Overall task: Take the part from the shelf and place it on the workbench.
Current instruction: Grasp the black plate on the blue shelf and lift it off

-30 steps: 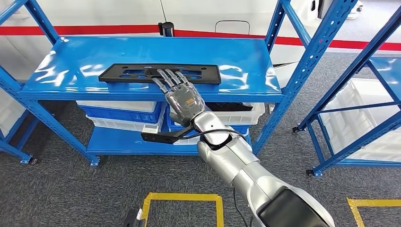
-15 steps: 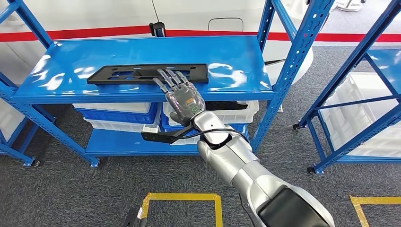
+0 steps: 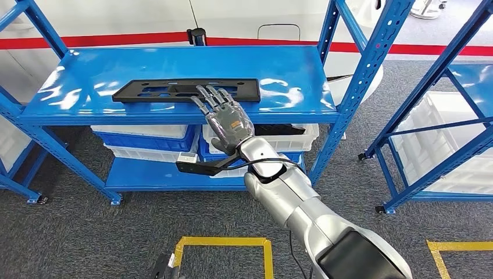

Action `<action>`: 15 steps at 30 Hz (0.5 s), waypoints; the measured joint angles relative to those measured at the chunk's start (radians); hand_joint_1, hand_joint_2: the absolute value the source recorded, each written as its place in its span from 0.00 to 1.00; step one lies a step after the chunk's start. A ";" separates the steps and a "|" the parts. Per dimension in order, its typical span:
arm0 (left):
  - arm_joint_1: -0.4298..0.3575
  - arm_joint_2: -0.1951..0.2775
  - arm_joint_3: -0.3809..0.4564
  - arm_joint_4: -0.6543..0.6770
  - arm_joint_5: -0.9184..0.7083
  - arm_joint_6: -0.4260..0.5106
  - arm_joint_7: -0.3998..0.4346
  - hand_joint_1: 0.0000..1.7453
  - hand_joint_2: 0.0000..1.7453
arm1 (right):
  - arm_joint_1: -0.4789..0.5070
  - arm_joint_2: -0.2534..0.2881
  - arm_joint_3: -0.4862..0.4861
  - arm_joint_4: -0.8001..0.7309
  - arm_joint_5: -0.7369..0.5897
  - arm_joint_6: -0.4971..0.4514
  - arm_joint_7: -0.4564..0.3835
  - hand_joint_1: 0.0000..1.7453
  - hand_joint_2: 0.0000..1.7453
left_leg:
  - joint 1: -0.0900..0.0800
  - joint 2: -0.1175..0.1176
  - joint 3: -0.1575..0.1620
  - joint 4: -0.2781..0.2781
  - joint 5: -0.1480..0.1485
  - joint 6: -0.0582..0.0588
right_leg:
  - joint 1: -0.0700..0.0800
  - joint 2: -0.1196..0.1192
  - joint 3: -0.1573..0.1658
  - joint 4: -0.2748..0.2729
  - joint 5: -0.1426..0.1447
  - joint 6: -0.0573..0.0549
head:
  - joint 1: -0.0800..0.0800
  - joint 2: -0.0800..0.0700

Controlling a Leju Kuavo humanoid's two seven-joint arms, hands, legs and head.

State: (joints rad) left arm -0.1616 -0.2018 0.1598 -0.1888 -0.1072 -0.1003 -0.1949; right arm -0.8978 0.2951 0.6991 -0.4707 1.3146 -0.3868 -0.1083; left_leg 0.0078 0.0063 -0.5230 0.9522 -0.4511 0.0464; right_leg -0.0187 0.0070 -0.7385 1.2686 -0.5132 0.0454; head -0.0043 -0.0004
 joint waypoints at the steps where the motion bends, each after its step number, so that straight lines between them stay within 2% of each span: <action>1: 0.000 0.000 0.000 0.000 0.000 0.000 0.000 0.00 0.00 | 0.000 -0.001 -0.001 0.002 0.000 0.000 0.000 0.00 1.00 | 0.003 0.000 0.000 0.004 -0.003 -0.004 | -0.005 -0.001 0.021 -0.044 0.022 0.012 | 0.000 0.000; 2: 0.000 0.000 0.000 0.000 0.000 0.000 0.000 0.00 0.00 | -0.001 -0.001 -0.001 0.002 0.000 0.000 0.000 0.00 1.00 | 0.006 -0.001 0.000 0.011 -0.008 -0.011 | -0.010 -0.004 0.056 -0.116 0.050 0.023 | 0.000 0.000; 3: -0.001 0.000 0.000 0.000 0.000 0.000 0.000 0.00 0.00 | -0.002 -0.001 -0.001 0.003 0.001 0.000 0.000 0.00 1.00 | 0.007 -0.002 -0.003 0.018 -0.014 -0.020 | -0.011 -0.005 0.091 -0.181 0.070 0.029 | 0.001 0.000; 4: -0.002 0.000 0.000 0.000 0.000 0.001 0.000 0.00 0.00 | -0.003 -0.001 -0.002 0.003 0.002 0.000 -0.001 0.00 1.00 | 0.008 -0.002 -0.008 0.028 -0.020 -0.029 | -0.011 -0.004 0.116 -0.230 0.084 0.026 | 0.001 0.000; 5: -0.003 0.000 0.000 0.000 0.000 0.001 -0.001 0.00 0.00 | -0.003 -0.001 -0.002 0.004 0.002 -0.001 -0.001 0.00 1.00 | 0.008 -0.003 -0.012 0.035 -0.023 -0.036 | -0.009 -0.003 0.127 -0.253 0.088 0.018 | 0.000 0.000; 7: -0.003 -0.001 0.000 0.000 0.001 0.002 -0.002 0.00 0.00 | -0.003 0.000 -0.003 0.005 0.003 -0.002 -0.002 0.00 1.00 | 0.009 -0.004 -0.019 0.041 -0.024 -0.046 | -0.004 0.002 0.123 -0.251 0.086 -0.006 | -0.003 0.000; 8: -0.003 -0.001 0.000 0.000 0.001 0.002 -0.002 0.00 0.00 | -0.003 0.001 -0.003 0.006 0.003 -0.003 -0.002 0.00 1.00 | 0.011 -0.004 -0.021 0.042 -0.026 -0.050 | -0.005 0.002 0.121 -0.250 0.087 -0.014 | -0.004 0.000; 10: -0.005 -0.001 0.000 0.000 0.001 0.002 -0.003 0.00 0.00 | -0.007 0.004 -0.004 0.006 0.003 -0.004 -0.002 0.00 1.00 | 0.014 -0.004 -0.040 0.081 -0.054 -0.057 | -0.009 0.003 0.121 -0.251 0.088 -0.028 | -0.006 0.000; 11: -0.006 -0.001 0.000 0.000 0.001 0.002 -0.003 0.00 0.00 | -0.009 0.005 -0.004 0.007 0.004 -0.004 -0.002 0.00 1.00 | 0.015 -0.004 -0.062 0.128 -0.080 -0.061 | -0.010 0.004 0.121 -0.252 0.088 -0.034 | -0.007 0.000; 13: -0.007 -0.001 0.000 0.000 0.001 0.002 -0.003 0.00 0.00 | -0.010 0.006 -0.004 0.010 0.005 -0.005 -0.003 0.00 1.00 | 0.015 -0.005 -0.127 0.253 -0.133 -0.065 | -0.006 0.004 0.120 -0.252 0.088 -0.043 | -0.009 0.000; 14: -0.006 -0.001 0.000 0.001 0.001 0.002 -0.003 0.00 0.00 | -0.009 0.006 -0.004 0.012 0.006 -0.006 -0.004 0.00 1.00 | 0.015 -0.005 -0.155 0.302 -0.145 -0.065 | -0.004 0.004 0.120 -0.252 0.088 -0.044 | -0.010 0.000; 15: -0.006 0.000 0.000 0.001 0.001 0.002 -0.003 0.00 0.00 | -0.009 0.006 -0.004 0.015 0.006 -0.006 -0.005 0.00 1.00 | 0.015 -0.005 -0.168 0.319 -0.138 -0.064 | -0.002 0.004 0.120 -0.252 0.088 -0.045 | -0.009 0.000</action>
State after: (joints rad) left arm -0.1678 -0.2023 0.1602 -0.1882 -0.1058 -0.0982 -0.1984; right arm -0.9068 0.3016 0.6954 -0.4555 1.3211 -0.3928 -0.1131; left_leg 0.0231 0.0015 -0.6914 1.2714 -0.5895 -0.0174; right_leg -0.0205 0.0108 -0.6188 1.0170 -0.4251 0.0004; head -0.0137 -0.0004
